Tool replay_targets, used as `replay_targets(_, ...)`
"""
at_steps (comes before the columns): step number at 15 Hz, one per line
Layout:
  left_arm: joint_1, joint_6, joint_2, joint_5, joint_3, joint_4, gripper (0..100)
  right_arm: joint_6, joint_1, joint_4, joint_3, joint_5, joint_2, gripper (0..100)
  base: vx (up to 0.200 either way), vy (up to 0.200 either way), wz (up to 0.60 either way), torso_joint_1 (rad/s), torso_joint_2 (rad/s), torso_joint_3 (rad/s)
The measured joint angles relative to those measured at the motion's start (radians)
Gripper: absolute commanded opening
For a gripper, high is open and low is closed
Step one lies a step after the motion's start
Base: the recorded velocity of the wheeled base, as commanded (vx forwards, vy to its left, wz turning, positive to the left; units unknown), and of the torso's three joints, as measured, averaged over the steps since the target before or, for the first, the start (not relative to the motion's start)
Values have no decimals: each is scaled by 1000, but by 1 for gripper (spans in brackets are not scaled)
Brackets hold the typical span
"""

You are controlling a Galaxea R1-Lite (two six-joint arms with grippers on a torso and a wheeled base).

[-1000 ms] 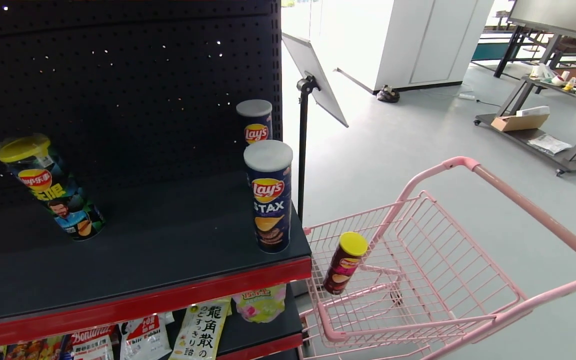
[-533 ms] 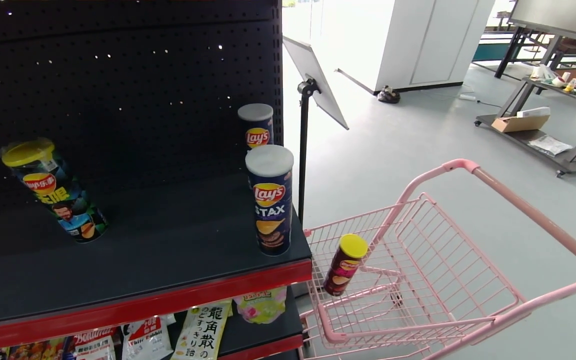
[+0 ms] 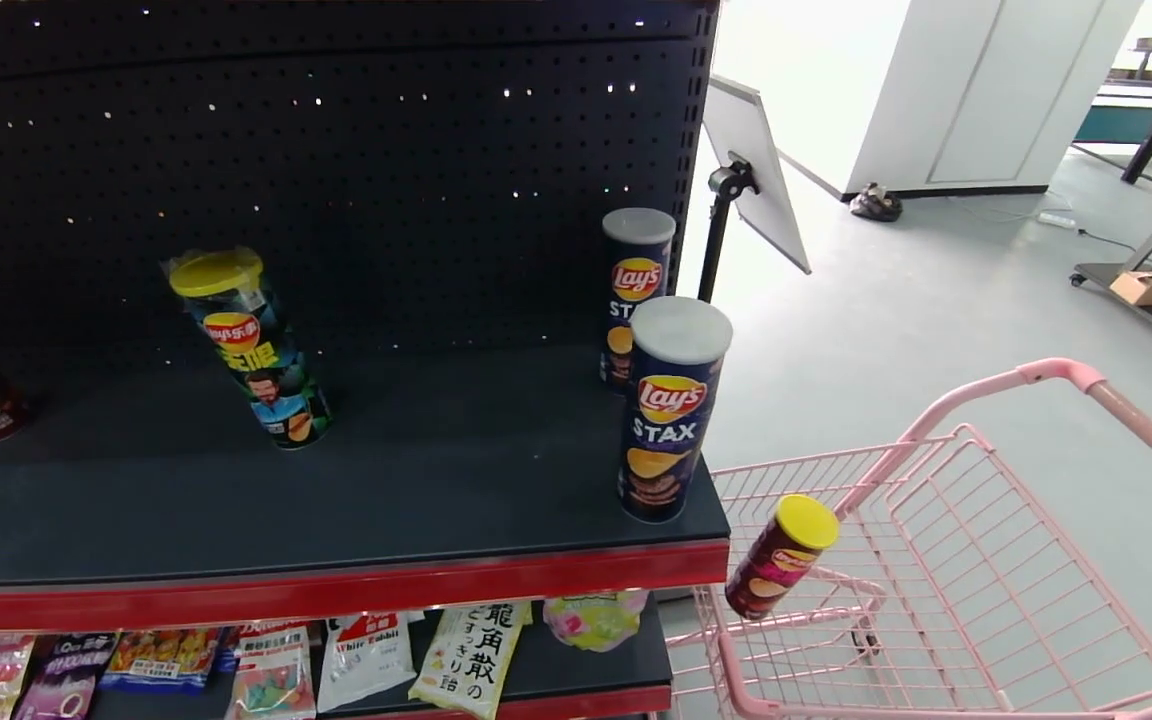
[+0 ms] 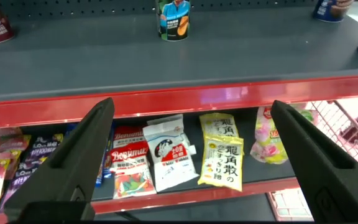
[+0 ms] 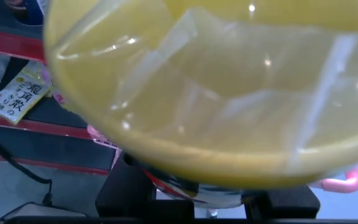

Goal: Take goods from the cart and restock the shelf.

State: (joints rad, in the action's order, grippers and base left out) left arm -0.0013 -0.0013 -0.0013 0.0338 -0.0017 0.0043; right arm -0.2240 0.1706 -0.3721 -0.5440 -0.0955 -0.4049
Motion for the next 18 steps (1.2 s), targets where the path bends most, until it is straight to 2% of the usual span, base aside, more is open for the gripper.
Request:
replay_targets(4, 0, 0, 0, 0, 0, 0, 100, 18, 8, 12, 14, 31, 38, 0, 0, 0, 0, 0, 0, 0)
replay_targets(15, 0, 0, 0, 0, 0, 0, 100, 17, 12, 16, 23, 46, 52, 0, 0, 200, 0, 1, 2, 3)
replay_targets(18, 0, 0, 0, 0, 0, 0, 100, 20, 13, 24, 23, 92, 51, 0, 0, 200, 0, 1, 1, -1)
